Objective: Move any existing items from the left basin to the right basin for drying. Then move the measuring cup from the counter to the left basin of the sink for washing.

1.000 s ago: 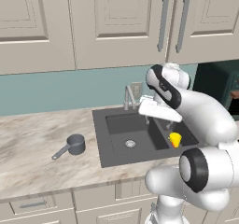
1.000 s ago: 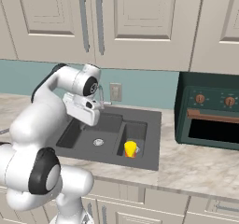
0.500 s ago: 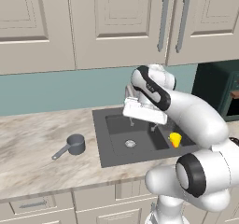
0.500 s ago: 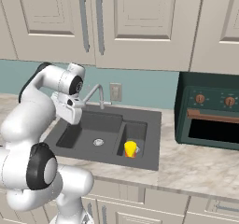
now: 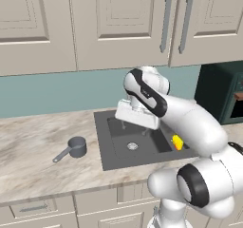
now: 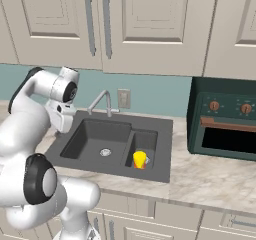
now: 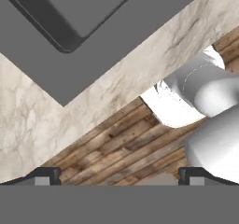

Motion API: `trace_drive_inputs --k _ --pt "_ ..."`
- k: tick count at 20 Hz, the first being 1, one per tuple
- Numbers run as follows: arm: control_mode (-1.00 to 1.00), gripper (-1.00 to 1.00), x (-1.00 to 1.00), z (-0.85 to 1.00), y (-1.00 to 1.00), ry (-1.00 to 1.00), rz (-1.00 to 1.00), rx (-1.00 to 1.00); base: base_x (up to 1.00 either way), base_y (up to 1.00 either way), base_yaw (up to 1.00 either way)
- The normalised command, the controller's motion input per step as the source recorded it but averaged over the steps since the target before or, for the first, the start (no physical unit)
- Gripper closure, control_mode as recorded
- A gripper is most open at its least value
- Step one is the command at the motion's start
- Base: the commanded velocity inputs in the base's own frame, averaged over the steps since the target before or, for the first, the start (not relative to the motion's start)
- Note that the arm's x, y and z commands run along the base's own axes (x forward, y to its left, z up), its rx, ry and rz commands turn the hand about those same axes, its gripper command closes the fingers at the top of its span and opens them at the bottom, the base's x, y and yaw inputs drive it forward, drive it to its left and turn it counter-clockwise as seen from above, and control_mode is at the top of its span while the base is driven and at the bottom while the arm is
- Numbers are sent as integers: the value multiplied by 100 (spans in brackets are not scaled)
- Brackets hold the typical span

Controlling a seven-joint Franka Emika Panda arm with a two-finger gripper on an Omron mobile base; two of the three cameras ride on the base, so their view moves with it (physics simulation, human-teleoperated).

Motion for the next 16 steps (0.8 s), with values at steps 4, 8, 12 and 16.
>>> trace_drive_inputs --k 4,8,12,16 --pt "-100 -100 -10 0 40 0 -16 -6 0 0 0" --pt "-100 -100 -5 0 45 0 -13 -10 0 0 0" --pt "-100 -100 0 0 52 0 -10 -12 0 0 0" --pt "-100 -100 0 0 54 0 -4 -12 0 0 0"
